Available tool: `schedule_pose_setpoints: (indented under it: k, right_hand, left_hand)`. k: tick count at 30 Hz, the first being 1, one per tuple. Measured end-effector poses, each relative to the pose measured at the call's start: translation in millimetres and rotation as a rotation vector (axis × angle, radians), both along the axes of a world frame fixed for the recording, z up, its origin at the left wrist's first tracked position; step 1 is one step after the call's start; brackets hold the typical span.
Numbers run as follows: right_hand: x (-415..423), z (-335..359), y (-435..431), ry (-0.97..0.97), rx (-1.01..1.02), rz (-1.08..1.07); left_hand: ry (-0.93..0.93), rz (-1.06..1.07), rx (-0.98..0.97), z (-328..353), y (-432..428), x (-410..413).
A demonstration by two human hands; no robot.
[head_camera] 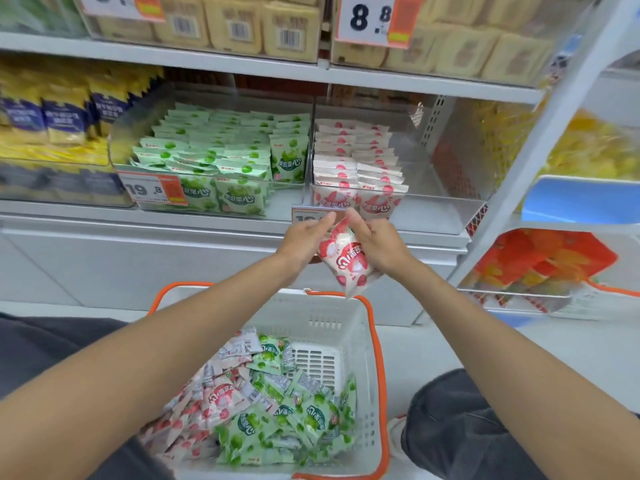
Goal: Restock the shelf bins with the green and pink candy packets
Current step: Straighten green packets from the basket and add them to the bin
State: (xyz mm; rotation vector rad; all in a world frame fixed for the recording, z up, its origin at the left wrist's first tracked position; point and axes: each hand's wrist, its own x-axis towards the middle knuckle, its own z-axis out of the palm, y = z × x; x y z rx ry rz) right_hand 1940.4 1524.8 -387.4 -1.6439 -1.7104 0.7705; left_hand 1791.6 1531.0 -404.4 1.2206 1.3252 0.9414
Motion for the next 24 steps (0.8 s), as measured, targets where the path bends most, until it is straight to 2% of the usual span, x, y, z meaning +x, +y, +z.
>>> schedule_pose_setpoints:
  k: [3, 7, 12, 15, 16, 17, 19, 20, 24]
  right_hand:
    - [6.7, 14.2, 8.3, -0.07, 0.016, 0.044]
    - [6.2, 24.5, 19.6, -0.148, 0.045, 0.05]
    - [8.0, 32.9, 19.2, -0.026, -0.013, 0.041]
    - [14.6, 37.5, 22.4, 0.044, -0.081, -0.096]
    - [20.0, 39.3, 23.4, 0.172, -0.131, -0.169]
    - [25.9, 40.8, 22.3, 0.387, -0.212, -0.21]
    - [39.2, 40.2, 19.6, 0.834, -0.37, -0.162]
    - [43.3, 39.6, 16.1, 0.969, -0.415, -0.114]
    - [40.4, 32.6, 12.4, 1.123, -0.37, -0.016]
  left_hand:
    - [0.035, -0.076, 0.092, 13.8, 9.7, -4.1]
    - [0.215, -0.153, 0.225, 25.1, 19.2, -0.1]
    - [0.196, -0.161, 0.212, 33.4, 28.6, -0.3]
    - [0.288, -0.081, 0.276, 35.8, 32.3, 4.4]
    - [0.315, -0.024, 0.303, 38.2, 34.8, 6.0]
    - [0.328, 0.042, 0.325, 41.4, 37.2, 7.6]
    - [0.315, 0.16, 0.339, 48.1, 43.9, 10.7]
    - [0.295, 0.191, 0.338, 51.6, 47.2, 13.8]
    - [0.225, 0.224, 0.347, 57.1, 62.7, 40.0]
